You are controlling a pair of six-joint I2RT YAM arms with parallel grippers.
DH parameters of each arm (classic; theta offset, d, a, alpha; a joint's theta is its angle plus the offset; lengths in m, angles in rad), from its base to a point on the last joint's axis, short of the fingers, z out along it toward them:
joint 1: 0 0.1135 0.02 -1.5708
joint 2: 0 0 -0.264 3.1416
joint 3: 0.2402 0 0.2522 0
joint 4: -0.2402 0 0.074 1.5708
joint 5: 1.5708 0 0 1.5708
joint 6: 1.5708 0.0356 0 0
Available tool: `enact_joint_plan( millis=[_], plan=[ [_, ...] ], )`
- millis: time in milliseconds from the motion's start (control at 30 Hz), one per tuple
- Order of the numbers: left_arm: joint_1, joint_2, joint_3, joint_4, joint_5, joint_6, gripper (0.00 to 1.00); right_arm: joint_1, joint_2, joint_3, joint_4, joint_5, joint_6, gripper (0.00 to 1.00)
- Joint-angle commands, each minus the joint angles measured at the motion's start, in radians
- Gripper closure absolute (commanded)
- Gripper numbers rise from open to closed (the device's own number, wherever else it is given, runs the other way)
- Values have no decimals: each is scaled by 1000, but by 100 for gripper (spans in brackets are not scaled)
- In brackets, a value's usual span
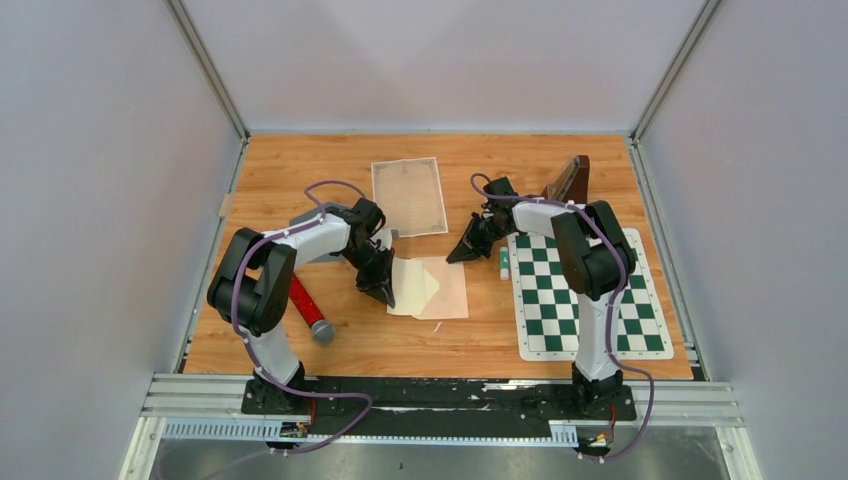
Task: Place the letter into the envelope and seal it
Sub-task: Place the letter in the envelope.
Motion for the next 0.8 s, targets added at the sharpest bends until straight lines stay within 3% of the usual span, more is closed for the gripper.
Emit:
enact_joint_plan(
  millis=[0,767],
  plan=[
    [-5,-11,-7,-15,5,-20,100,-27,54,-61,-118,195,16,100],
    [-5,14,91,-103,-76,-22,100,-30,40,-61,-118,147,38,100]
  ],
)
